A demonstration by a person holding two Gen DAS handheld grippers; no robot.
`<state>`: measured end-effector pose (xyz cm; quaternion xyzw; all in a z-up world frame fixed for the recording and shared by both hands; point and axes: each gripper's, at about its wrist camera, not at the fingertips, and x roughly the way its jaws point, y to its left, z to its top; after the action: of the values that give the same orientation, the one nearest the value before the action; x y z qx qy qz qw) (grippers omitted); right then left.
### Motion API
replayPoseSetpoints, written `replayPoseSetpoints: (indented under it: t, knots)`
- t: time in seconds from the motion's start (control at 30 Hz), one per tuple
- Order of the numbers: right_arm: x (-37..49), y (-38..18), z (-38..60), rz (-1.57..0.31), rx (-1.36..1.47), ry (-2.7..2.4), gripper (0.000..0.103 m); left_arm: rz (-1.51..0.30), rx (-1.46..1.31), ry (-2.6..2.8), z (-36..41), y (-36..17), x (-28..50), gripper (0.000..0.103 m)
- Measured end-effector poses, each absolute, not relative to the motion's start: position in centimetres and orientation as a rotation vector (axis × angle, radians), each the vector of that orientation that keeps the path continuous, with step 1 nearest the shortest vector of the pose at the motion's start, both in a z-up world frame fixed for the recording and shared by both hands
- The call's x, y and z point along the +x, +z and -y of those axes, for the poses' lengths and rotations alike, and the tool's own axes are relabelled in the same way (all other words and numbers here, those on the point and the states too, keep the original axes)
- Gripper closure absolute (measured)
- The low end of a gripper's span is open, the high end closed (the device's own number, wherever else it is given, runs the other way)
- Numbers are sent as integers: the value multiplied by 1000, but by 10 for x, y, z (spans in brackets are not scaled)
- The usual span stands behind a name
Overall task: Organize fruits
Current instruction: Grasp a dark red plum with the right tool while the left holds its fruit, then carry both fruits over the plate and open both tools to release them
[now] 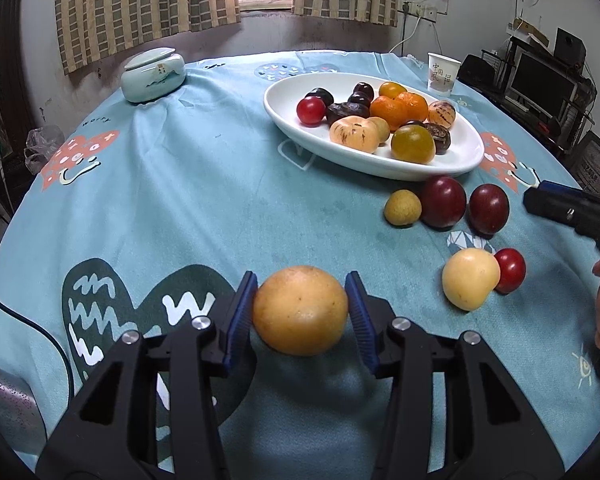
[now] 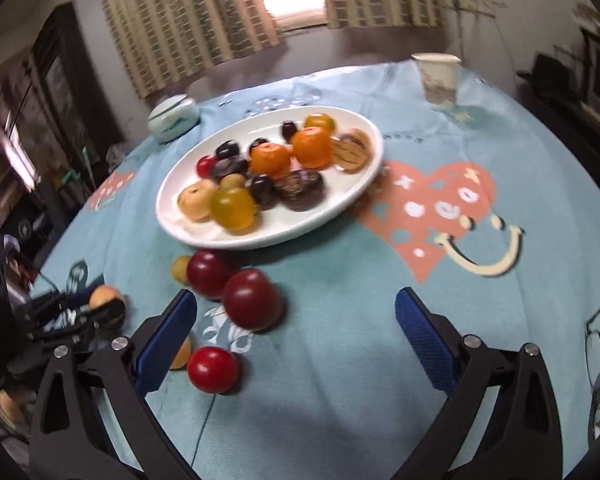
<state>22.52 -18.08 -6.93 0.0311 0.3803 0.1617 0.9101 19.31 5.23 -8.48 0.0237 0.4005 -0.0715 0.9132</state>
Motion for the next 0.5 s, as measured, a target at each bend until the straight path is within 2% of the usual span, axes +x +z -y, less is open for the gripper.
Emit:
replayPoseSetpoints:
  t: [0.07,0.1,0.2,0.33,0.5]
  knots:
    - [229,-75,170,-796,2,332,22,-825,50,-148,-53,-85,193,56]
    - [232,-76,167,-805,-5,337,33,-825,49,-149,-53,-85,193,56]
    - [240,-78,165,-814,19,384,49,-825,52,-151,-52,-85,193,56]
    - [247,-91,145,-880,-23,410,60,-833,51,-153,-51,-86,193,56]
    - [245,-90,146,-867,-16,407,64,-837,47,-155,-51,-87,194,56]
